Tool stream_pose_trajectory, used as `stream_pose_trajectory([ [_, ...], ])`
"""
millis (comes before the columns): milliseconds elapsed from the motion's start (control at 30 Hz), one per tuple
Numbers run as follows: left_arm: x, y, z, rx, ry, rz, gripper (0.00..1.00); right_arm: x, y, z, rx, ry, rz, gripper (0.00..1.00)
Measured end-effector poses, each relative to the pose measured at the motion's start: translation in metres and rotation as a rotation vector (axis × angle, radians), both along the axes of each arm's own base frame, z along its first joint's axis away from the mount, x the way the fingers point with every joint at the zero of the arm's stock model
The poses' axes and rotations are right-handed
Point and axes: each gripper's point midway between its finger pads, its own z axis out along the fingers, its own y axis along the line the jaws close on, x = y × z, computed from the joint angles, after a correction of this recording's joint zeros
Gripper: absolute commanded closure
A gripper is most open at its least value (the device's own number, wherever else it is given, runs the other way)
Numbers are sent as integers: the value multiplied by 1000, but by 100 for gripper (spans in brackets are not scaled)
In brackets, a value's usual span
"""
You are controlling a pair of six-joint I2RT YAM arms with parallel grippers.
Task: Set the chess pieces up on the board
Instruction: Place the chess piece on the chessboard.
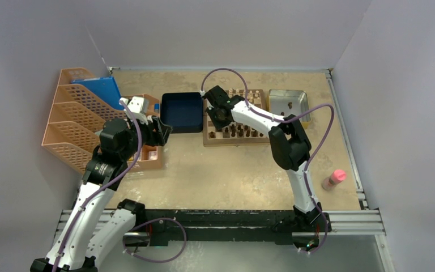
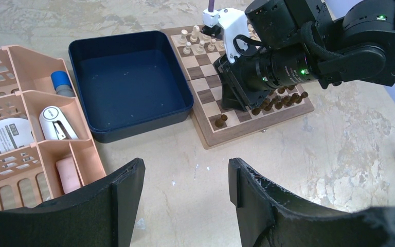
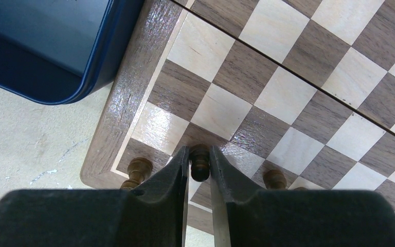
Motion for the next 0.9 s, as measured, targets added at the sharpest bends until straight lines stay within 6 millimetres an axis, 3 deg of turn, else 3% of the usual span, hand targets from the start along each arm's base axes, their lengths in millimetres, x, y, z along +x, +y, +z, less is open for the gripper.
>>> stream_pose_trajectory([
  [167, 0, 0, 0, 0, 0, 0, 39, 0, 1, 0, 3, 3, 2, 68],
  [433, 0, 0, 0, 0, 0, 0, 39, -1, 1, 3, 8, 1, -2, 65],
  [767, 0, 0, 0, 0, 1, 0, 39, 2, 2, 51, 73, -76, -15, 67],
  [900, 0, 0, 0, 0, 1, -1, 39, 2, -2, 57, 66, -94, -30, 70],
])
